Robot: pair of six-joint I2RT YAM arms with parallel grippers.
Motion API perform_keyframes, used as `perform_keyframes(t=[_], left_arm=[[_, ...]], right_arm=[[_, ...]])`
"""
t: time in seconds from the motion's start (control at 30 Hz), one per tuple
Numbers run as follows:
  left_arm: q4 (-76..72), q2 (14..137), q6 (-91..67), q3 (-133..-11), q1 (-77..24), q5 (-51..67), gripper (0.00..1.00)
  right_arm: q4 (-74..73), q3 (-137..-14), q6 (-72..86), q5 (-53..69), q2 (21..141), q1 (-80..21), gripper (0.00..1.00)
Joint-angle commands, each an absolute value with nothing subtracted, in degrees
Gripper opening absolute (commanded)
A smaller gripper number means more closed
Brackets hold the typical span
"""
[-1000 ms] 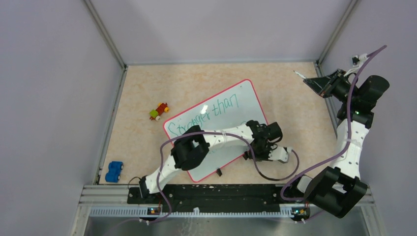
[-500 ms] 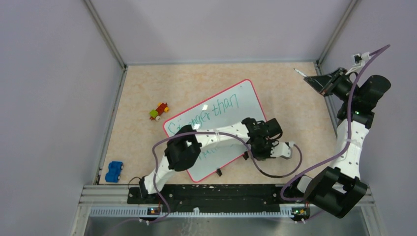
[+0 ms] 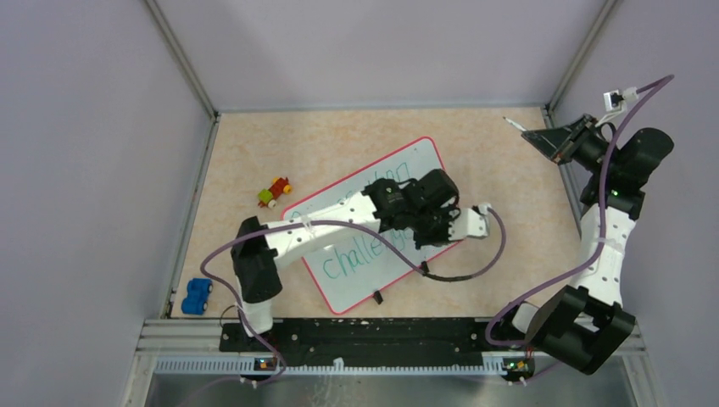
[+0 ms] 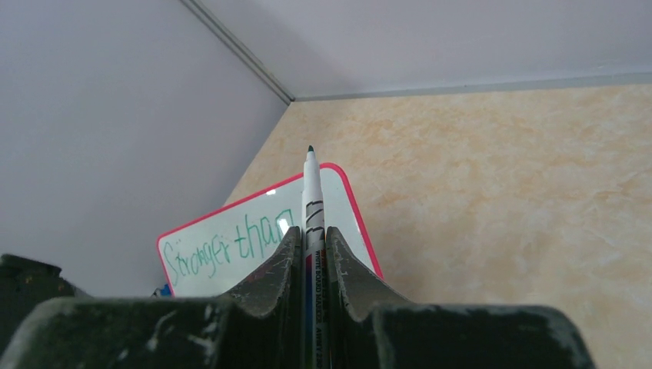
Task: Write a sentence on the whiteboard
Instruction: Pick up the pen cap from the center of the board, then insert the whiteboard marker without the cap into the pen cap.
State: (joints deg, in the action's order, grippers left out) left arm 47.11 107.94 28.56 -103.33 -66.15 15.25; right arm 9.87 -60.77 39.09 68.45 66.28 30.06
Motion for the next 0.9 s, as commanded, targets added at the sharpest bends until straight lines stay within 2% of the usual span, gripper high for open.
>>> perform_keyframes(t=[0.0,0.23,0.5,0.87], left_arm=[[45.13,99.32,27.63,-98.37,-59.04,12.92,0.0],[42.48,88.75,31.88,-89.38,-49.2,13.43,0.0],[46.06,82.42,37.5,-89.06,-47.55,7.7,0.0],[58.16,85.32,42.82,-97.5,-48.77,7.87,0.0]], right_arm=[[2.37,-64.2,32.32,70.21,67.06,26.54,0.0],[-12.57,-64.82,19.46,73.22,67.63,13.87,0.0],[-34.46,-68.97,1.02,70.61,68.42,3.32,0.0],[-37.16,-67.07,1.69,66.48,67.33,-6.7,0.0]])
